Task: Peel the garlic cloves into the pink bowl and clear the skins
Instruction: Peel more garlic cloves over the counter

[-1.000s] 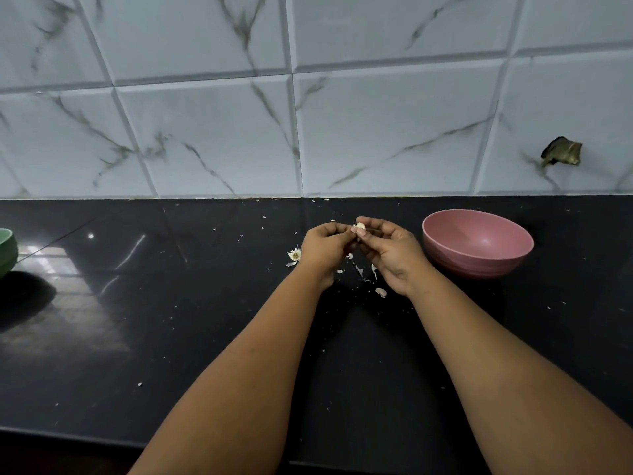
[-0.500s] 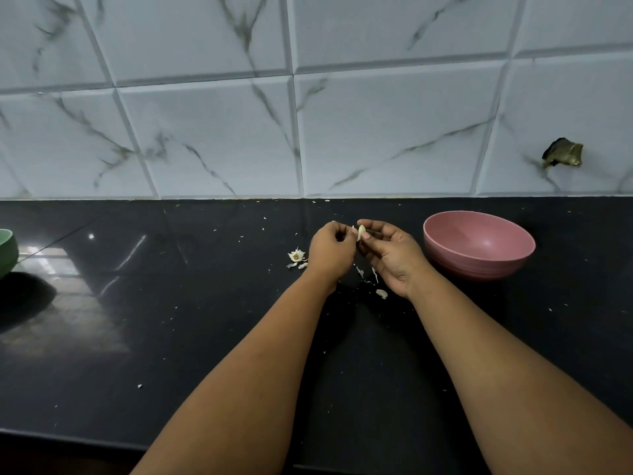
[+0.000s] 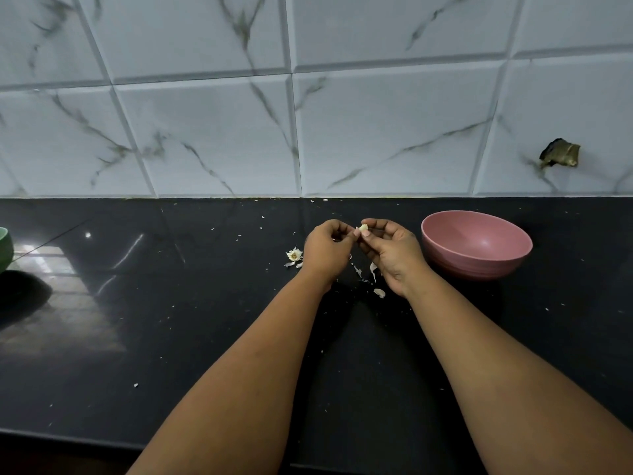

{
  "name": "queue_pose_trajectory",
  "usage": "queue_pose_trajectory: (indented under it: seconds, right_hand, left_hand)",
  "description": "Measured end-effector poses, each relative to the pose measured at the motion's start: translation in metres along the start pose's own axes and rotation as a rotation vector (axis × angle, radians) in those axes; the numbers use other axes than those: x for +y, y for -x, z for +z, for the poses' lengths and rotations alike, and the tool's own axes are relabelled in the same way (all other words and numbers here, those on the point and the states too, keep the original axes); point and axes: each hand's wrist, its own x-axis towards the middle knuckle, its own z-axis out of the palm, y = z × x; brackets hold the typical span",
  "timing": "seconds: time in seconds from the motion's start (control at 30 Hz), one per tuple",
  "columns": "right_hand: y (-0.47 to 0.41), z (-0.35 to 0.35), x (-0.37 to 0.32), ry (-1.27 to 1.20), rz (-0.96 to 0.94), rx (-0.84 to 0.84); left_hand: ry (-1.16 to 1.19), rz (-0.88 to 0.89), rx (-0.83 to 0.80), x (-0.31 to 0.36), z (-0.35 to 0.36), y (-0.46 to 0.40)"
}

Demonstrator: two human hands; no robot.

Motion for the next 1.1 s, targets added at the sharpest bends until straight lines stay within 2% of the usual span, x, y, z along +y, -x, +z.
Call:
queue_pose_trajectory:
  seconds: [0.2, 0.37, 0.6, 0.7, 0.83, 0.9, 1.1]
  right_hand:
    - [0.000, 0.003, 0.000, -0.013, -0.036, 0.038]
    - [0.003, 0.007, -0.003, -0.028, -0.036, 0.028]
    - [0.007, 0.013, 0.001, 0.035, -0.071, 0.018]
    - [0.008, 0.012, 0.001, 0.061, -0.046, 0.009]
    - [0.010, 0.010, -0.001, 0.084, -0.054, -0.002]
    - [0.010, 0.009, -0.002, 0.133, -0.067, -0.011]
    - [0.011, 0.007, -0.003, 0.144, -0.070, -0.054]
  left_hand:
    - [-0.043, 0.024, 0.034, 0.001, 0.000, -0.003]
    - [0.327, -0.141, 0.076, 0.007, 0.000, 0.001]
    - [0.529, -0.258, 0.099, 0.010, 0.001, -0.001]
    - [0.424, -0.229, 0.091, 0.008, 0.001, -0.002]
    - [-0.021, -0.063, 0.115, 0.007, 0.003, 0.000]
    - [-0.155, -0.015, 0.114, 0.007, 0.004, 0.000]
    - [-0.188, 0.010, 0.099, 0.006, 0.002, -0.002]
